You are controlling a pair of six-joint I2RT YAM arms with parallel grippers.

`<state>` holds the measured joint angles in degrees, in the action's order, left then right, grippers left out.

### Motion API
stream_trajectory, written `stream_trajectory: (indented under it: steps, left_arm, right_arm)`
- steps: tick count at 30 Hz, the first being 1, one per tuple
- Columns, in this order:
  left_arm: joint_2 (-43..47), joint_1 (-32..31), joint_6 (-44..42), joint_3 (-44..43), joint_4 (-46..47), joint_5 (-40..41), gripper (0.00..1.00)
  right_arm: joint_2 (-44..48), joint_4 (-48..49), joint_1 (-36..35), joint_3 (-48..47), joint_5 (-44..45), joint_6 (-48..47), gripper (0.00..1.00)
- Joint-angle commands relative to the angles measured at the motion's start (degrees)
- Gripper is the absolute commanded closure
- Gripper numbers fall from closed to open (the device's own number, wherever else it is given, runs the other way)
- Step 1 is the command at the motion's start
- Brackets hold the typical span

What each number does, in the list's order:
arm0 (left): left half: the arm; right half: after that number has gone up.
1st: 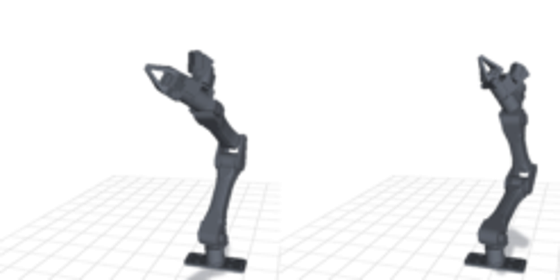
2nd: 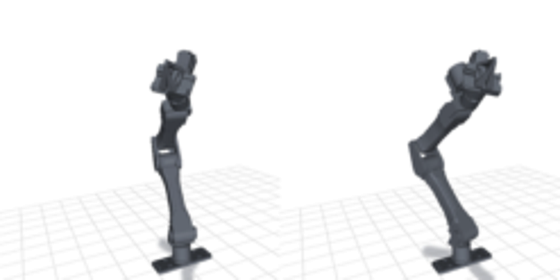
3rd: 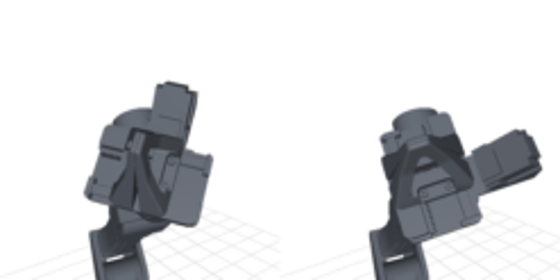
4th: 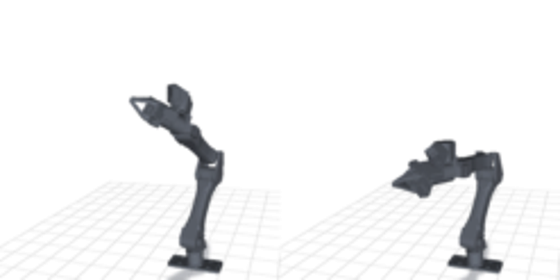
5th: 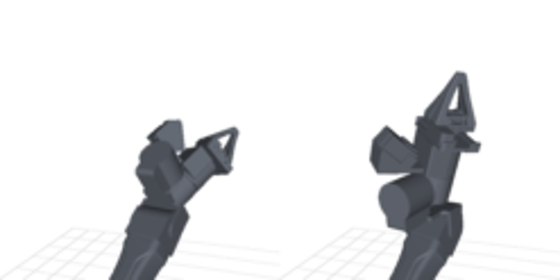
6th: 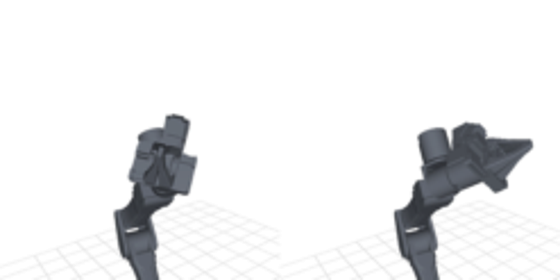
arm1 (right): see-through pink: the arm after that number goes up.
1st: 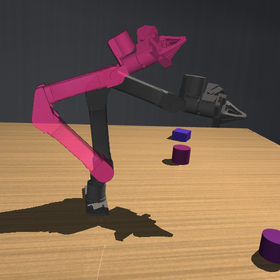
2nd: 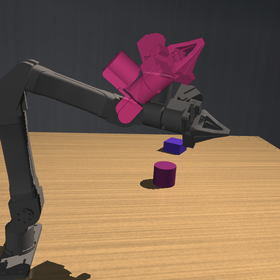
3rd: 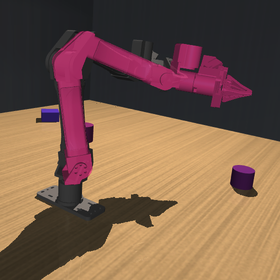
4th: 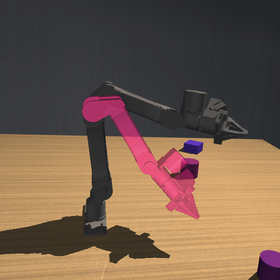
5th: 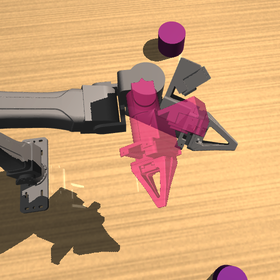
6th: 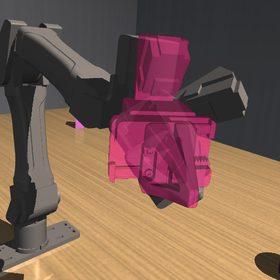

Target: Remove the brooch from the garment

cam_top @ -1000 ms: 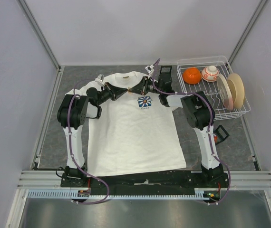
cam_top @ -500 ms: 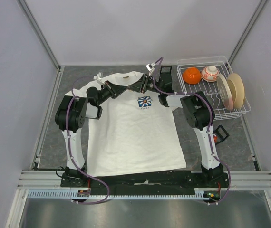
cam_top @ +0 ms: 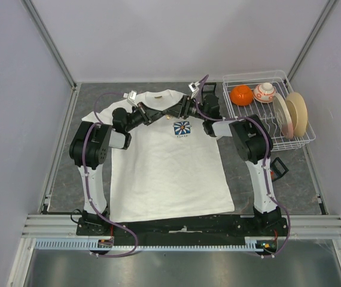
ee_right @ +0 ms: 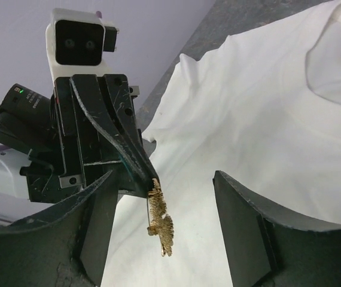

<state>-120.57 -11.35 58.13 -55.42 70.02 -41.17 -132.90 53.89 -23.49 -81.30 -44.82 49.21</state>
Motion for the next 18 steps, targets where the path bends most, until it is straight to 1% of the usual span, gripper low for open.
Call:
stream_trajectory:
  steps: [1,5,8,11,12,13,14,15,16,17,18]
  left_arm:
    - [2.4,0.2,-4.6,-1.3,-0.8,-2.2,0.98]
    - [3.2,0.3,-7.1,-1.8,-3.8,-3.0,0.98]
    - [4.4,0.5,-9.5,-2.2,-7.3,-3.0,0.98]
    - [4.2,1.2,-9.3,-2.6,-8.1,-3.1,0.98]
    - [4.1,1.7,-8.2,-2.6,-8.1,-3.1,0.98]
    - [4.0,1.9,-7.9,-2.4,-8.1,-3.0,0.98]
    - [4.0,1.9,-7.5,-2.5,-8.5,-2.9,0.98]
    - [4.1,2.2,-6.6,-2.6,-10.7,-2.7,0.98]
    - [4.7,2.4,-6.1,-2.9,-12.4,-2.2,0.98]
    - [5.3,2.6,-5.7,-2.9,-14.3,-0.5,0.98]
    - [6.0,2.6,-5.8,-2.9,-18.8,0.1,0.98]
  right_arm:
    - [3.1,3.3,1.6,0.8,0.9,-0.3,0.26]
    - [3.3,4.6,2.3,1.5,0.7,0.8,0.25]
    - [3.6,5.4,2.9,2.1,-0.4,1.2,0.27]
    - [3.6,4.8,3.3,1.8,-2.9,0.5,0.35]
    - [3.7,4.1,3.2,1.7,-3.3,-1.2,0.42]
    - [4.5,3.0,3.3,1.8,-3.3,-2.7,0.45]
    - [5.1,-0.2,3.4,2.2,-2.6,-4.6,0.46]
    - [5.9,-1.9,3.1,2.5,-1.9,-7.0,0.46]
    - [7.6,-3.9,2.8,3.2,-1.1,-11.5,0.45]
    - [8.5,-7.7,2.6,3.6,0.9,-14.2,0.43]
    - [9.6,-9.4,2.3,3.9,2.3,-16.3,0.4]
